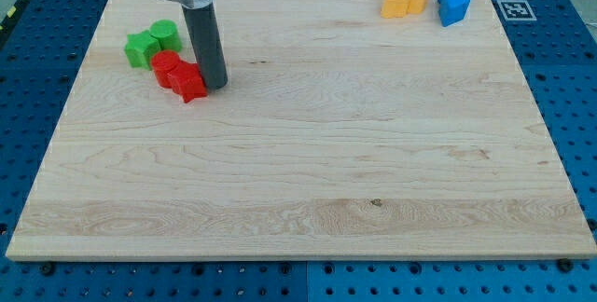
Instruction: Place the green circle above the red star
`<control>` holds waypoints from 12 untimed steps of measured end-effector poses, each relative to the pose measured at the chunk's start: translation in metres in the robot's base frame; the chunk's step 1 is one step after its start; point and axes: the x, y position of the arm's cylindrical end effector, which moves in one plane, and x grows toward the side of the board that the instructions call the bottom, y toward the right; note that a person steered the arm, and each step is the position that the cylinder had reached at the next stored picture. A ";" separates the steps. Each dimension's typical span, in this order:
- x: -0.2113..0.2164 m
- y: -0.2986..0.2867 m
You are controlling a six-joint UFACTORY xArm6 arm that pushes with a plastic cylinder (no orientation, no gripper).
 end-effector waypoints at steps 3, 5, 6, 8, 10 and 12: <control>-0.012 -0.007; -0.080 -0.003; -0.126 -0.039; -0.125 -0.120; -0.121 -0.091; -0.088 -0.061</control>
